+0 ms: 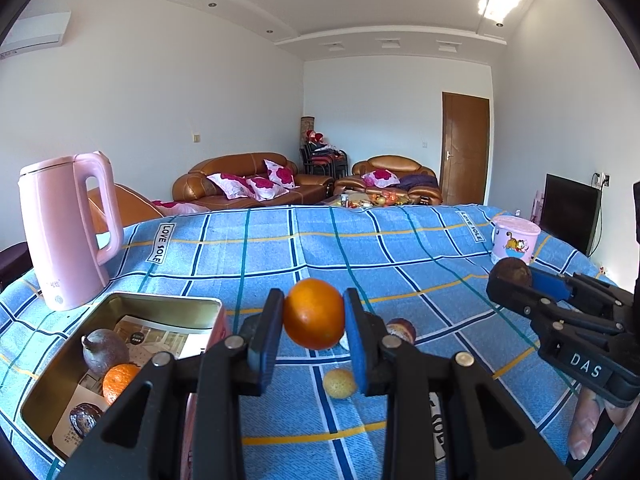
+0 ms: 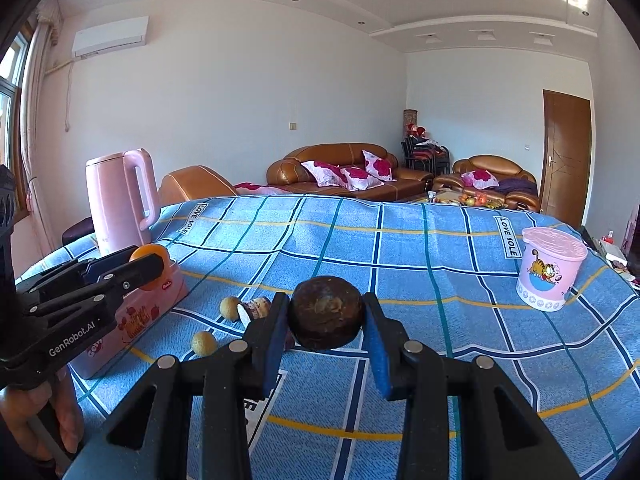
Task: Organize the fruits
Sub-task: 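Lift and carry the orange and dark brown fruit toward the tin with both tools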
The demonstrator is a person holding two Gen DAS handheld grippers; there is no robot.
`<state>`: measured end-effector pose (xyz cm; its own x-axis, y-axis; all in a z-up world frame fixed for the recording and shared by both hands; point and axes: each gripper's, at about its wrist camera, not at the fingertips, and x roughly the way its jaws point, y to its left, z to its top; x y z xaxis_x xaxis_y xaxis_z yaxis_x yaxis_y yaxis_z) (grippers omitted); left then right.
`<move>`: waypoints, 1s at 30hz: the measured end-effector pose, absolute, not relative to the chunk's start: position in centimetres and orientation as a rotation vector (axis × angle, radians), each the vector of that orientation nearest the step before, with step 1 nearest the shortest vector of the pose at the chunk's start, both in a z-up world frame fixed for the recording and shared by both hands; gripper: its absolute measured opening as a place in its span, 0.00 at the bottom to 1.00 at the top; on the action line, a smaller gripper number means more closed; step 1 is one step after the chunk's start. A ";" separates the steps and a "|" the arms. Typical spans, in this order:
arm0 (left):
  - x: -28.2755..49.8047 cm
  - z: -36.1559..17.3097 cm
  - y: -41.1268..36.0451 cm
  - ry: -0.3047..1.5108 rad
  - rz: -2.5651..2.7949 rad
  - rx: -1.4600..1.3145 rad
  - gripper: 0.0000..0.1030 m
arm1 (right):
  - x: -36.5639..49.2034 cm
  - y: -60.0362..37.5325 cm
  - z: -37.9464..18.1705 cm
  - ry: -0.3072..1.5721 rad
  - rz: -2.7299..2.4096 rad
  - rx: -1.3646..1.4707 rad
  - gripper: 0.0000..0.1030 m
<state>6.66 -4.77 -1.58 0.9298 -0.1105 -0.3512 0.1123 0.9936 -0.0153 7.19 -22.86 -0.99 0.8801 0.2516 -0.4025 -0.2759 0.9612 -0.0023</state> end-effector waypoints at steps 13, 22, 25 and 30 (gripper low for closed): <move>6.0 -1.5 -4.4 0.351 -0.111 -0.002 0.31 | 6.2 -22.8 -0.6 0.350 0.253 -0.075 0.38; 5.1 -1.6 -3.0 0.375 -0.111 -0.032 0.31 | 6.1 -21.3 -0.7 0.375 0.284 -0.090 0.38; 4.6 -1.6 -2.4 0.377 -0.102 -0.032 0.31 | 5.8 -20.1 -0.7 0.381 0.313 -0.108 0.38; 4.1 -1.6 -1.2 0.391 -0.073 -0.030 0.31 | 5.3 -17.9 0.1 0.374 0.370 -0.128 0.38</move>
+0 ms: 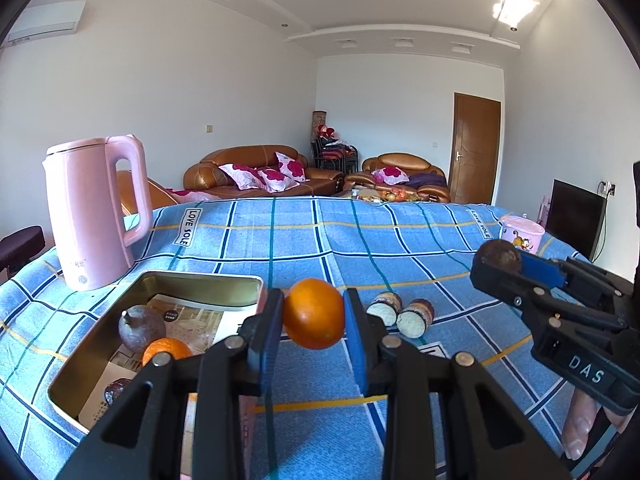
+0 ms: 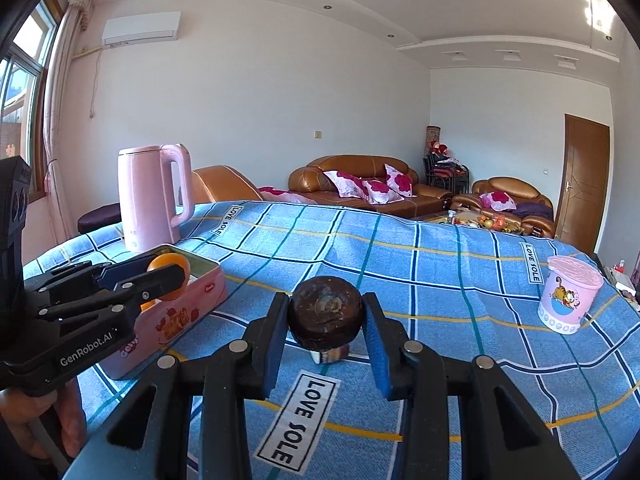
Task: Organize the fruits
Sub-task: 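Lift and carry the orange and dark brown fruit toward the tin with both tools, then lower the orange into the tin with left tool while right tool releases dark brown fruit there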
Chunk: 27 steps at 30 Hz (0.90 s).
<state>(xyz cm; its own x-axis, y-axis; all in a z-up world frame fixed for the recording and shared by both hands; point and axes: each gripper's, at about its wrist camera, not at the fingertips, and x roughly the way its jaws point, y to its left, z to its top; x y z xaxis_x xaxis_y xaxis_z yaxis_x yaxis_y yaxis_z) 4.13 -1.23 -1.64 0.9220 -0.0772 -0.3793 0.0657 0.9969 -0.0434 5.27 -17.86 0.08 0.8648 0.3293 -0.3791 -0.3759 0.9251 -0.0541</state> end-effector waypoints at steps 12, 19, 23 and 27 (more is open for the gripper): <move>3.6 -1.7 2.4 0.422 -0.007 -0.052 0.31 | 5.3 -13.2 2.3 0.366 0.495 -0.141 0.38; 3.5 -1.5 4.7 0.431 0.033 -0.062 0.31 | 5.4 -10.4 2.5 0.370 0.544 -0.165 0.38; 3.5 -1.6 6.0 0.441 0.057 -0.067 0.31 | 5.4 -9.0 2.4 0.373 0.570 -0.185 0.38; 3.5 -1.8 7.5 0.451 0.083 -0.078 0.31 | 5.5 -7.8 2.2 0.382 0.589 -0.194 0.38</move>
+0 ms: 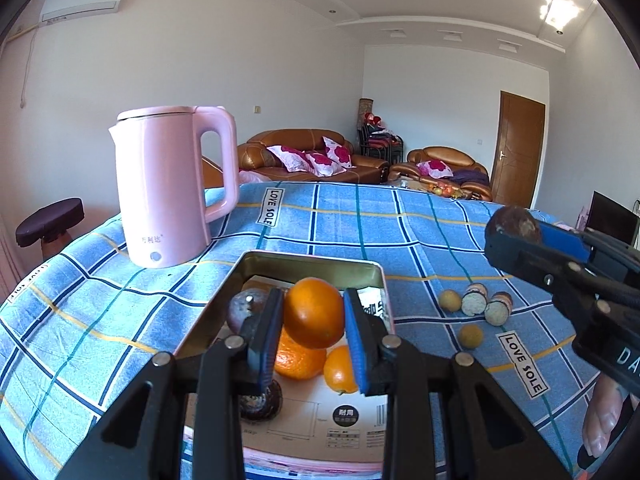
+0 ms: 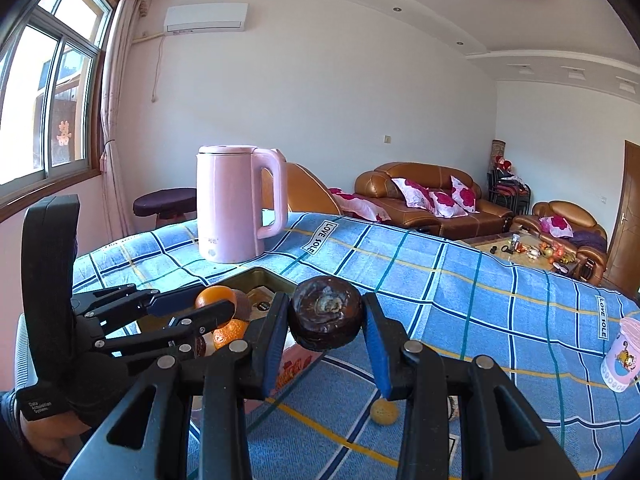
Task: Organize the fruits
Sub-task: 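Lower the orange into the tin with left tool while right tool releases dark brown fruit there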
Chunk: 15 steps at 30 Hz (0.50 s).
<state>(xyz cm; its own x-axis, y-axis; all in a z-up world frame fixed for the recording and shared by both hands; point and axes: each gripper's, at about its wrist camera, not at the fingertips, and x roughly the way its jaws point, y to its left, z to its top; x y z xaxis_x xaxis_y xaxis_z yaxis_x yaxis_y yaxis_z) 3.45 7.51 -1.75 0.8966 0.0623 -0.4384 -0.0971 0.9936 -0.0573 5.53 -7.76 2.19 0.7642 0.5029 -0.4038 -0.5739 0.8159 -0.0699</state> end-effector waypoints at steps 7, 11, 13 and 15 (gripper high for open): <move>3.5 -2.0 9.4 0.469 0.117 -0.089 0.31 | 6.0 -5.8 1.5 0.404 0.621 -0.204 0.38; 3.7 -2.1 10.2 0.480 0.129 -0.092 0.31 | 6.2 -4.8 0.9 0.419 0.636 -0.215 0.38; 3.8 -2.2 10.5 0.487 0.133 -0.091 0.31 | 6.4 -4.3 0.5 0.429 0.642 -0.218 0.38; 3.9 -2.3 10.7 0.494 0.139 -0.089 0.31 | 6.6 -4.0 0.2 0.437 0.647 -0.222 0.38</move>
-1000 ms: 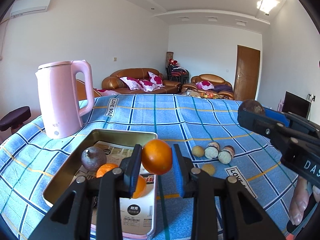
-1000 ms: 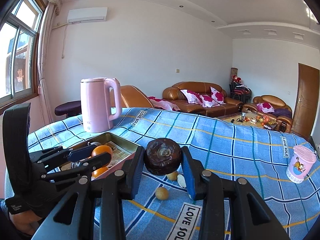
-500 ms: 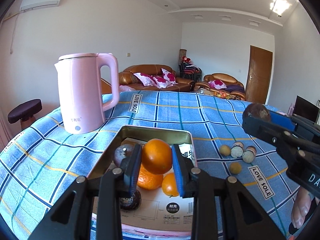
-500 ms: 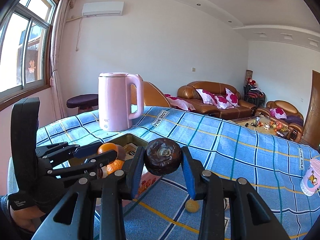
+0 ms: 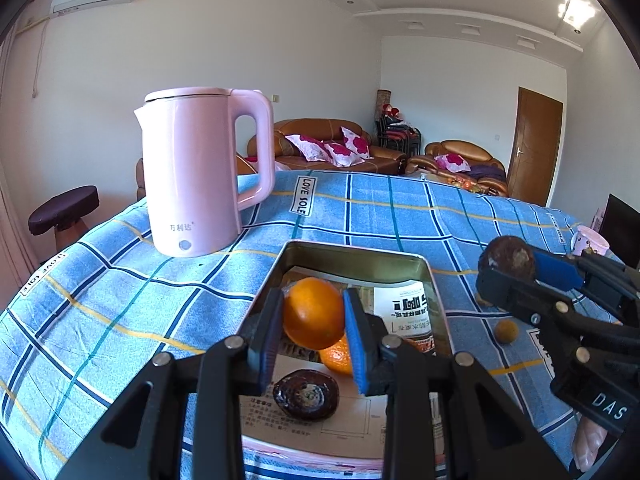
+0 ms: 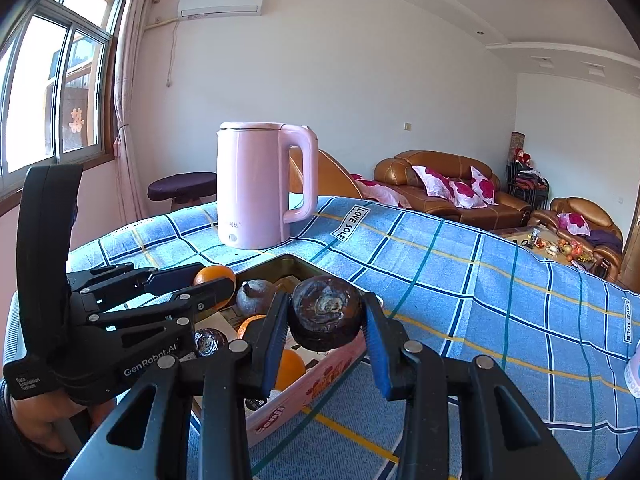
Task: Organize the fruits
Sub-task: 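Lower the orange into the tin with left tool while right tool releases dark brown fruit there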
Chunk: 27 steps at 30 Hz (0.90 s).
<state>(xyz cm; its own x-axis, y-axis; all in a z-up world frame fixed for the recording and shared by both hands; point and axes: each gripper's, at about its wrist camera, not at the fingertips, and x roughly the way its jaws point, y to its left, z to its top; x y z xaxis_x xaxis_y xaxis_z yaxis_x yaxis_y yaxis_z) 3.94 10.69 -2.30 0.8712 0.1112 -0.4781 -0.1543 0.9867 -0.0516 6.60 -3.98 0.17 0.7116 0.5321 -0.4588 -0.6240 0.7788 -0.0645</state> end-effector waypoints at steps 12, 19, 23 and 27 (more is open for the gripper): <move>4.6 -3.0 11.6 0.537 0.144 -0.093 0.31 | 6.7 -1.7 -2.0 0.490 0.673 -0.267 0.38; 5.2 -3.7 11.6 0.579 0.127 -0.090 0.31 | 7.0 -0.8 -3.3 0.529 0.681 -0.292 0.38; 5.4 -3.8 11.5 0.592 0.119 -0.088 0.31 | 7.3 -0.5 -3.6 0.556 0.687 -0.300 0.38; 5.6 -4.1 11.4 0.614 0.110 -0.087 0.31 | 7.6 0.0 -3.9 0.585 0.684 -0.319 0.38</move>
